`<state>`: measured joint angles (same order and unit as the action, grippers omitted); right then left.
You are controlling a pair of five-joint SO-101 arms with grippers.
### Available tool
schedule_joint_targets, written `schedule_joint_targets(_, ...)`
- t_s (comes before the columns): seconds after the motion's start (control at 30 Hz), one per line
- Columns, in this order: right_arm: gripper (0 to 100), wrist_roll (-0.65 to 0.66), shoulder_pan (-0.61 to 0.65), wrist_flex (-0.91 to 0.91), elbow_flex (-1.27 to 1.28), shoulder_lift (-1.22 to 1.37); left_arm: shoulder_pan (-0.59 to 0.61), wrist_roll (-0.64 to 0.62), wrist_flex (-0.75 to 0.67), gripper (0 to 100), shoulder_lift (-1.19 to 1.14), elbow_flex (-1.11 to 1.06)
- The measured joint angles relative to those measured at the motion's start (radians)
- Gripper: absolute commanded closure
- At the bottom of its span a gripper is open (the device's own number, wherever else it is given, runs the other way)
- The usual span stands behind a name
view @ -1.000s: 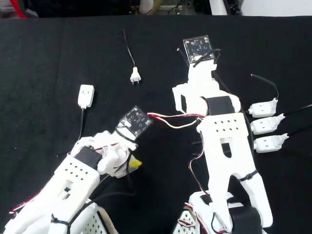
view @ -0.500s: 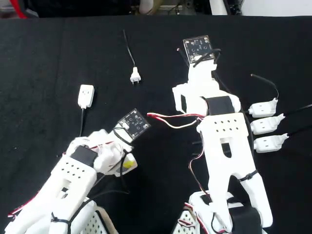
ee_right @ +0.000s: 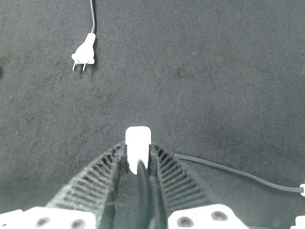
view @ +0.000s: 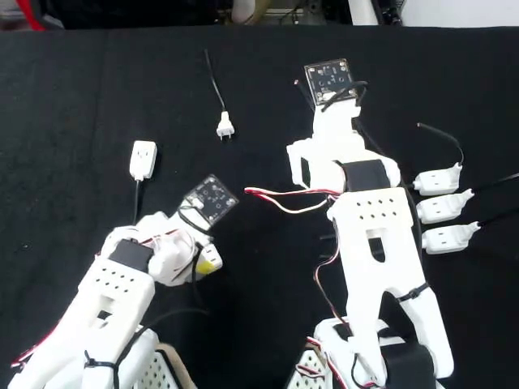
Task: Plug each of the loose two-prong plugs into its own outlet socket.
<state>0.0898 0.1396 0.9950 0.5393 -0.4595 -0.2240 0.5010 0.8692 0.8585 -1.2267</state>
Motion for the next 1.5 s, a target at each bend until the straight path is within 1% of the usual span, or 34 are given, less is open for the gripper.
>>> schedule_joint_targets(0.17, 98.6, 0.0, 0.0, 0.0, 0.0, 0.0, 0.02, -0.061, 0.0, 71, 0.014, 0.0)
schedule_joint_targets(0.3, 98.6, 0.0, 0.0, 0.0, 0.0, 0.0, 0.023, -0.107, 0.0, 75, 0.114, -0.017)
schedule_joint_targets(0.4, 98.6, 0.0, 0.0, 0.0, 0.0, 0.0, 0.028, -0.118, 0.0, 75, 0.264, -0.086)
schedule_joint_targets(0.5, 98.6, 0.0, 0.0, 0.0, 0.0, 0.0, 0.08, -0.147, 0.015, 75, 0.456, -0.155)
schedule_joint_targets(0.6, 98.6, 0.0, 0.02, 0.003, 0.0, 0.0, 0.147, -0.196, 0.089, 75, 0.652, -0.176)
schedule_joint_targets(0.7, 98.6, 0.002, 0.074, 0.032, 0.003, 0.0, 0.199, -0.224, 0.186, 75, 0.829, -0.219)
schedule_joint_targets(0.8, 98.6, 0.003, 0.137, 0.063, 0.029, 0.0, 0.249, -0.23, 0.25, 75, 0.944, -0.241)
schedule_joint_targets(0.93, 98.6, 0.002, 0.221, 0.068, 0.097, 0.0, 0.311, -0.23, 0.273, 76, 0.942, -0.25)
schedule_joint_targets(1.03, 98.6, 0.0, 0.304, 0.063, 0.161, 0.0, 0.382, -0.23, 0.276, 76, 0.956, -0.273)
schedule_joint_targets(1.33, 98.6, -0.144, 0.54, -0.127, 0.344, 0.0, 0.643, -0.23, 0.276, 76, 0.957, -0.365)
schedule_joint_targets(1.4, 98.6, -0.173, 0.575, -0.155, 0.362, 0.0, 0.669, -0.23, 0.276, 76, 0.957, -0.376)
schedule_joint_targets(1.5, 98.6, -0.195, 0.595, -0.167, 0.364, 0.0, 0.678, -0.23, 0.276, 76, 0.957, -0.377)
